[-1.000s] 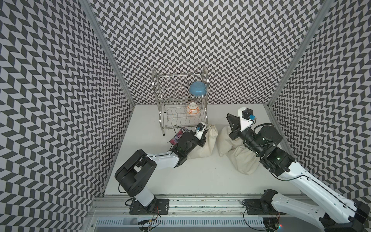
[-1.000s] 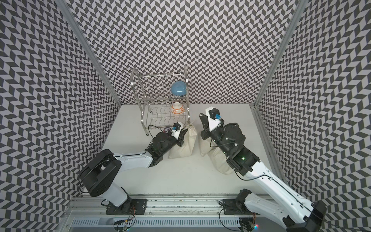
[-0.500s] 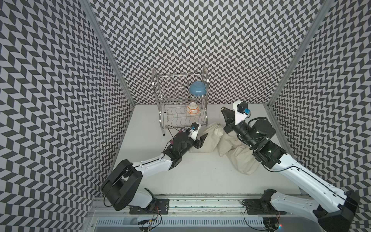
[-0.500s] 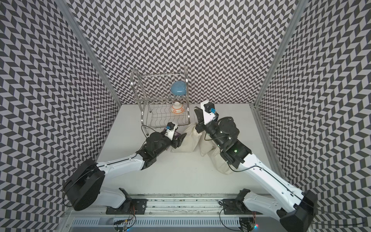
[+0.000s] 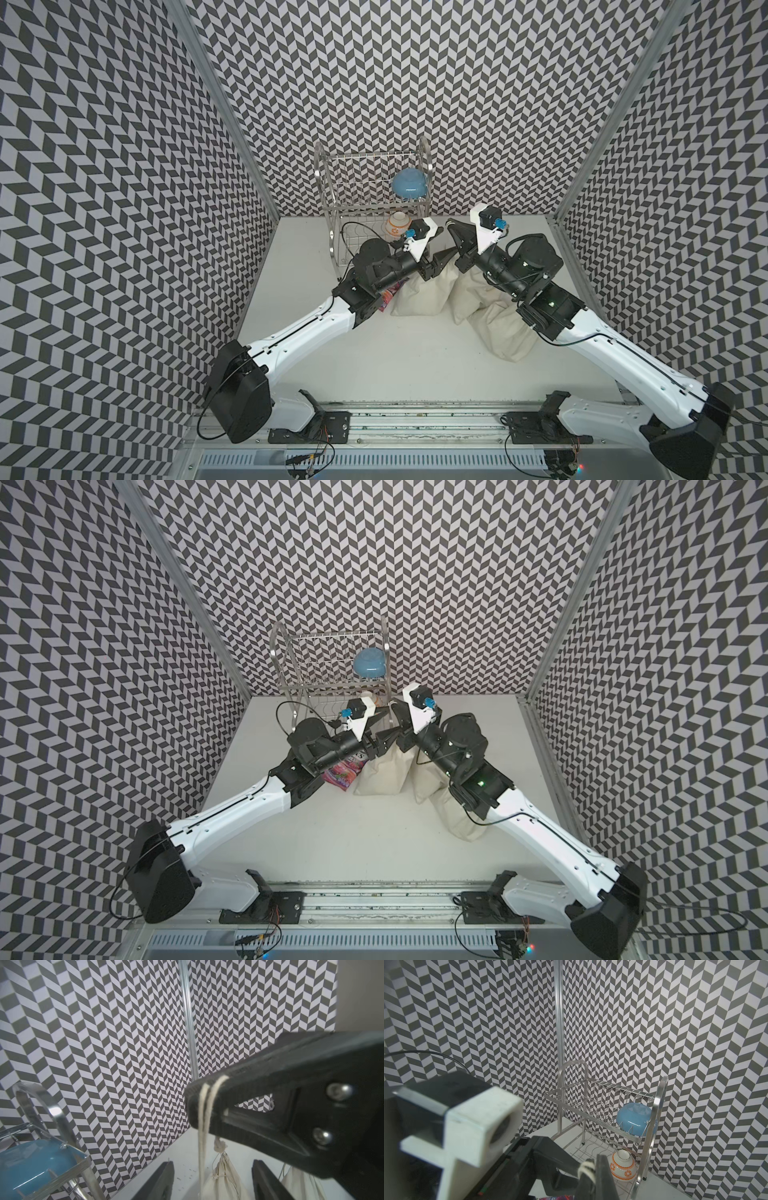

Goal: Close the soil bag
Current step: Frap the soil bag at the center of the board.

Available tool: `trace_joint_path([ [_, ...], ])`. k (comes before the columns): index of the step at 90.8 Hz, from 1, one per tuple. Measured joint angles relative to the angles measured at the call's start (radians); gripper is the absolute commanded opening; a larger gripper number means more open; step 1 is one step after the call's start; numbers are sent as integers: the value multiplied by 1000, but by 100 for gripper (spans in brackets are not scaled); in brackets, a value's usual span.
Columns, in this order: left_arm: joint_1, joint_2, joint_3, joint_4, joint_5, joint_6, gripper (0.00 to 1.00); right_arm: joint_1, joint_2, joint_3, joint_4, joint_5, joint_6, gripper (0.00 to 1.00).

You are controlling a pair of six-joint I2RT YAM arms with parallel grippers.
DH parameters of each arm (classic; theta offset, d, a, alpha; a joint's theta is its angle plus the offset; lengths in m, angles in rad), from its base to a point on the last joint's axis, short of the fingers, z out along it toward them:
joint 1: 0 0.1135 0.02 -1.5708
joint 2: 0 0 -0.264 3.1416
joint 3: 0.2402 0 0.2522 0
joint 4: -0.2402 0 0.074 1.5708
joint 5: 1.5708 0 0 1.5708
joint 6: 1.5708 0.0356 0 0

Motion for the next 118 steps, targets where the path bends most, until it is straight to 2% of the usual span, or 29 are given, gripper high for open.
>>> trace_joint_path([
  [8, -2, 27, 26, -38, 2, 4, 39, 0, -2, 12, -7, -11, -2, 0],
  [17, -2, 43, 55, -86, -7, -1, 32, 0, -6, 12, -15, -18, -7, 0],
  [34, -2, 43, 132, -150, -45, -19, 27, 0, -6, 12, -21, -5, -21, 0],
  [45, -3, 32, 147, -171, -49, -32, 0, 0, -6, 6, -20, 3, -23, 0],
  [53, -3, 32, 169, -208, -51, -42, 0, 0, -6, 2, -15, 5, -23, 2],
  [66, -3, 32, 182, -233, -68, -69, 0, 0, -21, -26, 2, 59, -31, 27],
  [75, -3, 32, 196, -257, -105, -115, 0, 0, -84, -119, 43, 127, -49, 43],
  [87, -3, 35, 242, -301, -161, -191, 0, 0, -192, -307, 150, 194, -78, 54],
  [100, -3, 35, 260, -319, -190, -258, 0, -2, -204, -462, 275, 139, -109, 59],
  [118, -3, 34, 260, -322, -192, -320, 0, 8, -63, -472, 395, 62, -83, 62],
])
